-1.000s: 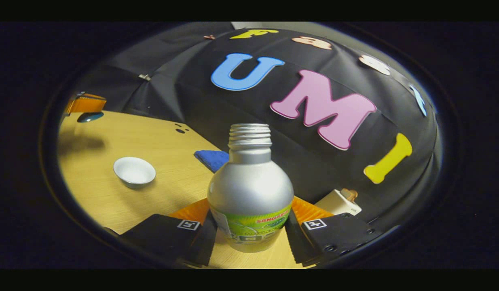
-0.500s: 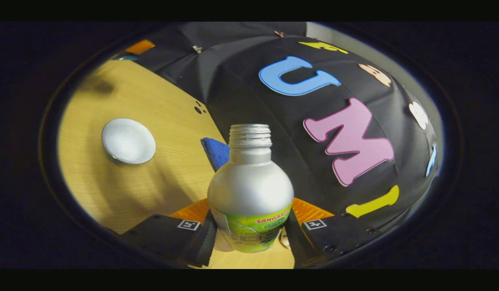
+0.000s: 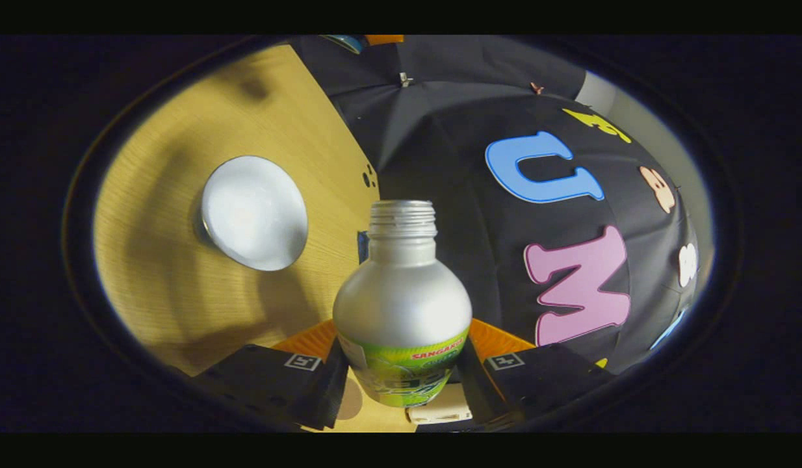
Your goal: Open the teacup lid with one hand, grasp the water bottle and pour water into the teacup with the other hand; after pouring, place the water bottle on the coaster and then close the teacup lid.
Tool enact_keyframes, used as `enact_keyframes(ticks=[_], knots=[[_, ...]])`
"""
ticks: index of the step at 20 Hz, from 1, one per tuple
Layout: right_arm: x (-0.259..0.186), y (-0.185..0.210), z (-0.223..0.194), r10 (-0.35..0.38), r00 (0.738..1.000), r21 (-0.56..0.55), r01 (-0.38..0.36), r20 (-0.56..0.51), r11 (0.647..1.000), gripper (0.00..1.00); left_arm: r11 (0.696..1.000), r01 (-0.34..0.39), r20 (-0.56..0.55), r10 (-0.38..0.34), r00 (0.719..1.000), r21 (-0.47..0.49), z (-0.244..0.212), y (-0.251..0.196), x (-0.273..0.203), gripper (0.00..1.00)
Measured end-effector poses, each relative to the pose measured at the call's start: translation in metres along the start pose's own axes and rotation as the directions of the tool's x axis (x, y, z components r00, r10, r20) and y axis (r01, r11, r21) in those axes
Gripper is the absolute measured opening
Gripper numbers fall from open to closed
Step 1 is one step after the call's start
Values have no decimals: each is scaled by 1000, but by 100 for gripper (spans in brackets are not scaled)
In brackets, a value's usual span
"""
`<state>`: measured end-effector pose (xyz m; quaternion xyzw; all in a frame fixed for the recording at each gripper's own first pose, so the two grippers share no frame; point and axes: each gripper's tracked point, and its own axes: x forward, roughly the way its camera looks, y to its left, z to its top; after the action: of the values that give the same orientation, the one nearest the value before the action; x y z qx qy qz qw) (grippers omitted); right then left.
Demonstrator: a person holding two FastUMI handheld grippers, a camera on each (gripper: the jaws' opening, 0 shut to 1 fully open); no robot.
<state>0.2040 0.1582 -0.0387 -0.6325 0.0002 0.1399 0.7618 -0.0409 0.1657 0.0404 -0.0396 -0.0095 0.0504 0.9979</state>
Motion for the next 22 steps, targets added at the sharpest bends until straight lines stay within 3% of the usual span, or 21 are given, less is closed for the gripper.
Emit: enact_keyframes(ticks=[4,5,10,22], knots=[[6,-1,-2,-9,1000,-72,10,2,997,80,1000,-2,-12,2,1000,-9,-5,4,-4,30],[7,-1,-2,-9,1000,-92,10,6,996,73,1000,-5,-15,4,1000,-9,-7,5,-4,30],[10,1,3,15,1000,-160,-11,24,987,77,1000,2,-21,-2,1000,-25,-9,7,-5,30],[17,-3,12,6,997,-384,27,83,923,73,999,1,-20,-2,1000,-43,-9,12,-13,30]])
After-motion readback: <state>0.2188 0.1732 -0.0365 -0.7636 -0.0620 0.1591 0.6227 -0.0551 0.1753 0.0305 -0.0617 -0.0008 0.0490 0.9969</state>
